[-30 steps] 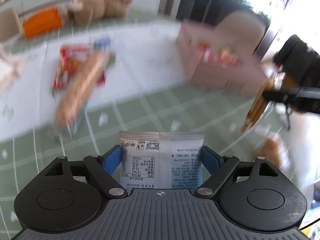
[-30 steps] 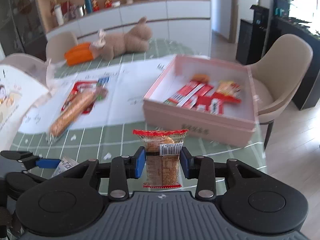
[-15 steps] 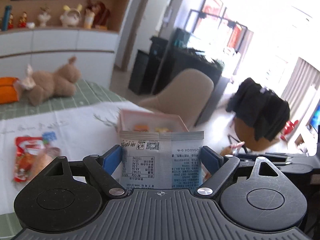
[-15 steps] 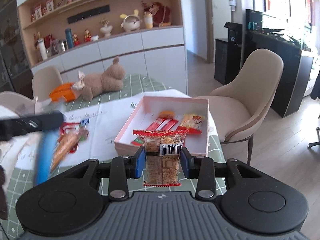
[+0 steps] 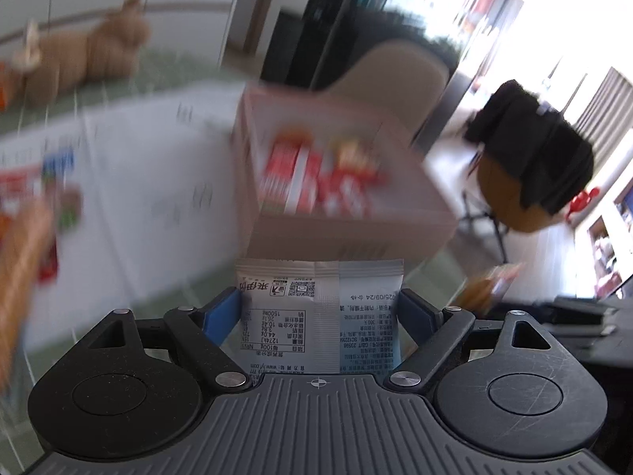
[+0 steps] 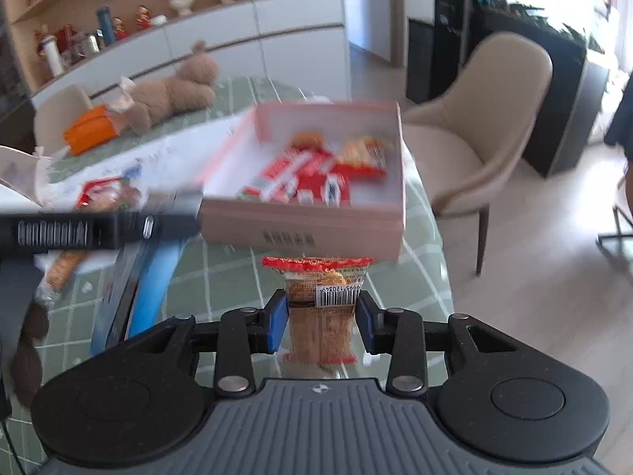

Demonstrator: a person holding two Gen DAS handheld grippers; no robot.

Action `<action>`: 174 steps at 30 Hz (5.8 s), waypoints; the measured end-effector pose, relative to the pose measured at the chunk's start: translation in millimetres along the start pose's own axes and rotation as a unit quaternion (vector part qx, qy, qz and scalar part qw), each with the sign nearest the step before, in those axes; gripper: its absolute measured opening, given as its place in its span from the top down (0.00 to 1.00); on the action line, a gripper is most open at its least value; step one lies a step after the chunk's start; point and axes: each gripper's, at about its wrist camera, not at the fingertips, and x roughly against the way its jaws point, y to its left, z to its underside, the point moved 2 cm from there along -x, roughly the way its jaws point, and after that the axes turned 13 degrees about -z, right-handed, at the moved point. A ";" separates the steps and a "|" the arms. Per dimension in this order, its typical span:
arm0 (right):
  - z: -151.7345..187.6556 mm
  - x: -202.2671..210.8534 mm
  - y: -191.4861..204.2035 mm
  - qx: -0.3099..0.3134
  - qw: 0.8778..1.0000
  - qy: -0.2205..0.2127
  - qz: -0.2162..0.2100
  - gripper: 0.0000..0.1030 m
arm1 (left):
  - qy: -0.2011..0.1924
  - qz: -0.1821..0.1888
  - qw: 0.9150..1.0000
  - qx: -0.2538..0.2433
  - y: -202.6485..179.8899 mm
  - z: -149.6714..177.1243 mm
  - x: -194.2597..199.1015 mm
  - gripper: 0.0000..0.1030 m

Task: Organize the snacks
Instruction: 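Carry both packets over the pink box and open both tools to drop them, then grasp the yellow rice-cracker packet with the left tool while the right tool grasps the bread loaf, then carry both packets over the pink box and open both tools to drop them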

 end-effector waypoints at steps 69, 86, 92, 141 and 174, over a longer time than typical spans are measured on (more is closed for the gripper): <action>15.4 12.4 -14.1 -0.025 0.991 0.120 -0.062 0.39 | 0.094 0.044 0.991 0.082 0.5 19.9 16.1 0.42; 75.9 5.4 1.1 -0.041 0.991 0.113 -0.050 0.25 | 0.081 -0.085 0.989 -0.089 -35.5 37.8 9.1 0.37; 76.4 -8.1 6.8 -0.004 0.995 0.091 -0.027 0.11 | 0.074 -0.095 0.990 -0.068 -11.8 42.0 18.1 0.40; 35.4 33.2 11.1 0.008 0.999 0.015 -0.029 0.51 | 0.037 -0.032 0.999 -0.024 -17.9 42.6 47.2 0.62; -61.6 -72.4 64.9 0.069 0.992 0.055 -0.089 0.21 | 0.009 -0.227 0.964 0.139 171.0 -1.9 27.2 0.54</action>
